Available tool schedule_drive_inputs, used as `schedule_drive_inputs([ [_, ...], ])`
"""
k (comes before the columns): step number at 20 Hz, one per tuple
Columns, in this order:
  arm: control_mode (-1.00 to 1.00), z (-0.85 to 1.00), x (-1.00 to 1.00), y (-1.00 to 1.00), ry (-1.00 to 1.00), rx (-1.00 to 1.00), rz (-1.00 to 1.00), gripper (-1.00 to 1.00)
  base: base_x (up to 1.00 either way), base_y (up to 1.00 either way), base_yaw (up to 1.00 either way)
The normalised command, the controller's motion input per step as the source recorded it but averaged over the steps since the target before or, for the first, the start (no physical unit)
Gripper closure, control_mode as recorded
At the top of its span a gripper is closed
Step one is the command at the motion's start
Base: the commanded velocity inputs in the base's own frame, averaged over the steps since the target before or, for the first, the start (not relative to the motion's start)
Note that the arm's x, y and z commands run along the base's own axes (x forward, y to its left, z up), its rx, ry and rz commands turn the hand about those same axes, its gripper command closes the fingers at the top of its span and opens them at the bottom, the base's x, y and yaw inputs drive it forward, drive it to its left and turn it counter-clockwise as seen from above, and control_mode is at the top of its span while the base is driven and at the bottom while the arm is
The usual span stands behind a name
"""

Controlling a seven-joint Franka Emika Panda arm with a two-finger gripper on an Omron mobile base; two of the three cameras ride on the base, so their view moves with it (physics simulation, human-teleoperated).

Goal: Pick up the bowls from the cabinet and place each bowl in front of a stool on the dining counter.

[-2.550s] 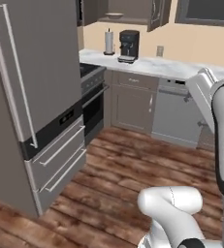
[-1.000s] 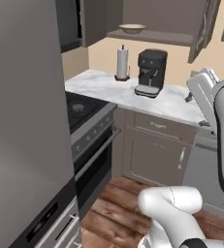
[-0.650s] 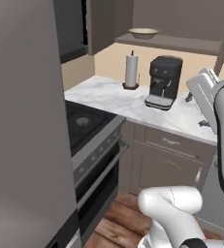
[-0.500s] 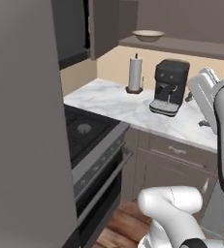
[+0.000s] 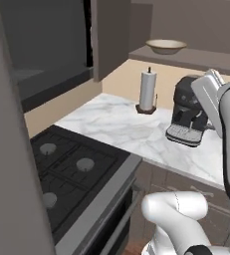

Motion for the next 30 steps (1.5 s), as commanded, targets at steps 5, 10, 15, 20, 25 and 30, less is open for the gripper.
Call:
schedule_drive_inputs([
  [5,1.0,0.0,0.0,0.0,0.0,0.0,0.0,-1.0,0.94,-0.1,0.0],
  [10,1.0,0.0,0.0,0.0,0.0,0.0,0.0,-1.0,0.79,0.0,-0.01],
  [15,1.0,0.0,0.0,0.0,0.0,0.0,0.0,-1.0,0.65,0.0,-0.22],
  [20,1.0,0.0,0.0,0.0,0.0,0.0,0.0,-1.0,0.65,0.0,-0.35],
  [25,1.0,0.0,0.0,0.0,0.0,0.0,0.0,-1.0,0.66,0.05,-0.34],
  [30,1.0,0.0,0.0,0.0,0.0,0.0,0.0,-1.0,0.56,0.25,-0.37],
])
